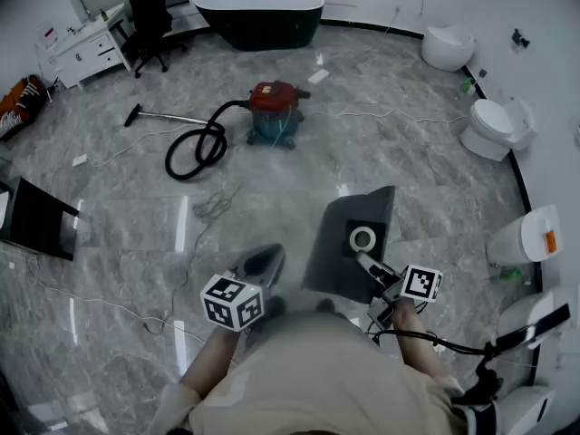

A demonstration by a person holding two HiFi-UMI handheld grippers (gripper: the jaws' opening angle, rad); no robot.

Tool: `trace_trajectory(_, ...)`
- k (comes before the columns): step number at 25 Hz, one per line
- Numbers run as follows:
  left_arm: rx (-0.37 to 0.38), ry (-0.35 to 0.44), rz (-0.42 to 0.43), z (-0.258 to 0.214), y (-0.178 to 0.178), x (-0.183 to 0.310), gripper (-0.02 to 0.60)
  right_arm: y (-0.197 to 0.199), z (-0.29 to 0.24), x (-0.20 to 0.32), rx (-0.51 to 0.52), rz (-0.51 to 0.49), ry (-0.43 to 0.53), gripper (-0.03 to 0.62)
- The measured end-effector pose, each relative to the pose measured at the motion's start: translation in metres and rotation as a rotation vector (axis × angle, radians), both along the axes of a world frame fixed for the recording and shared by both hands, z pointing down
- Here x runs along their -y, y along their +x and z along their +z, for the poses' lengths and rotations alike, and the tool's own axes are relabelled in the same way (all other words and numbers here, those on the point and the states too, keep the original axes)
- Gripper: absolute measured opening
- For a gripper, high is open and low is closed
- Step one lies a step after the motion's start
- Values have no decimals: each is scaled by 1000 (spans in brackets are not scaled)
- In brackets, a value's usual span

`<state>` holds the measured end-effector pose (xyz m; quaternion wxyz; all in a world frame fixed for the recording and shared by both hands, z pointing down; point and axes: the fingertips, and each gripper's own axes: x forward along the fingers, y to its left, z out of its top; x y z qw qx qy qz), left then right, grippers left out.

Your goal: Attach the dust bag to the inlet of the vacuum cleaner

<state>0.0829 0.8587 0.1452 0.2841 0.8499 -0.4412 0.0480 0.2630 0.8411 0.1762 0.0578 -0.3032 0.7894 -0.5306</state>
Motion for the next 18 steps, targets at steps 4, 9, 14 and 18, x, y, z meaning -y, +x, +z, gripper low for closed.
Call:
trace_trajectory(4,28,58,-19,-13,-19,14,-5,-25,-13,16,21,-16,8,37)
trace_trajectory(9,101,151,2,-28,-36,17,-5,-45,-19,15,-22,-5,32,37)
trace_trajectory(14,195,259,44,-41,-52,20,-5,-61,-26,21,-40,37,64,38)
trace_trajectory(18,191,254,58,-32,-72,16,-5,-73,-24,19,-52,78,71,38)
